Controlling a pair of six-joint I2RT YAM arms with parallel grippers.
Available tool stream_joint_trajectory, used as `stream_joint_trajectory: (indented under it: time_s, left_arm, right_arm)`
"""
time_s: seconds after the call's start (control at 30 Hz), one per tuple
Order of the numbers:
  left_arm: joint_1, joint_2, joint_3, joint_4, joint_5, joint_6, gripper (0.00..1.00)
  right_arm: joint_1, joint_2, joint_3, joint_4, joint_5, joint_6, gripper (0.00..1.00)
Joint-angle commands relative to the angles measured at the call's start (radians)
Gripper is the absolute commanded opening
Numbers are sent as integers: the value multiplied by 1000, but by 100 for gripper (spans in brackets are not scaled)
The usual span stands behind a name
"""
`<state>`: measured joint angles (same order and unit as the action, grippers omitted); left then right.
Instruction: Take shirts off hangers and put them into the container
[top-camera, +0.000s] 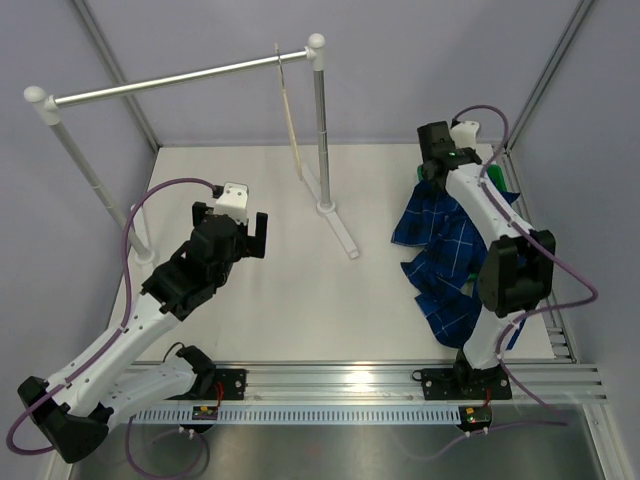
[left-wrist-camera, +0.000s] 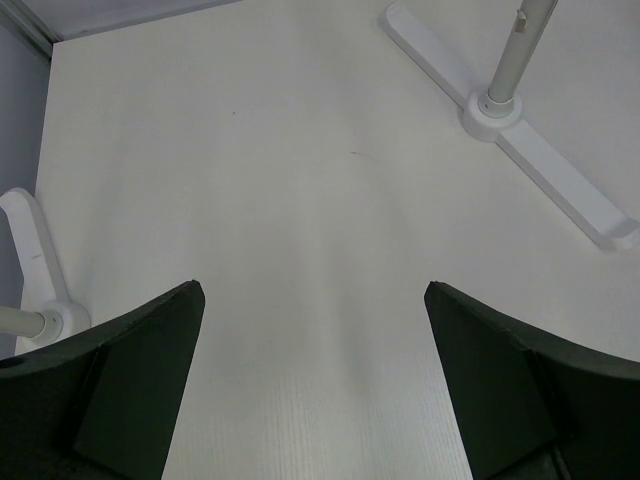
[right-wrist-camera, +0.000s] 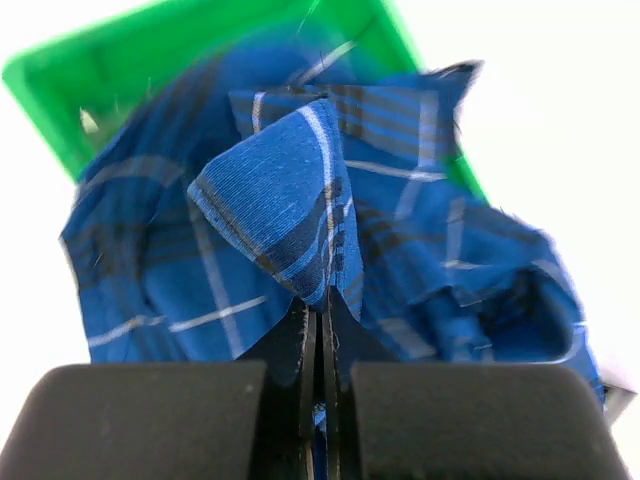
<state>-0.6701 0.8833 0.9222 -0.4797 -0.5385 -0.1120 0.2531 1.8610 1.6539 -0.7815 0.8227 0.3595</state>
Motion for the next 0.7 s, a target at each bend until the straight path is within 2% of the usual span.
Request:
stream_joint_trajectory:
  time_s: [0.0, 0.1, 0.23, 0.37, 0.57, 0.67]
  left_arm:
    - [3, -14, -3, 29, -2, 3, 99]
    - [4, -14, -3, 27, -2, 3, 99]
    - [3, -10, -3, 27, -3, 3, 99]
    - [3, -9, -5, 27, -3, 3, 99]
    - [3, -3, -5, 26, -6, 5, 99]
    - [3, -3, -5, 27, -6, 5, 99]
  right_arm:
    - [-66, -112, -58, 91, -129, -2, 0]
    - [-176, -103, -89, 64, -236, 51, 0]
    - [-279, -56, -189, 117, -370, 78, 1]
    - [-314, 33, -210, 134, -471, 81, 6]
    - [-328, 112, -190, 120, -507, 64, 11]
    - [-327, 32, -215, 134, -464, 52, 22]
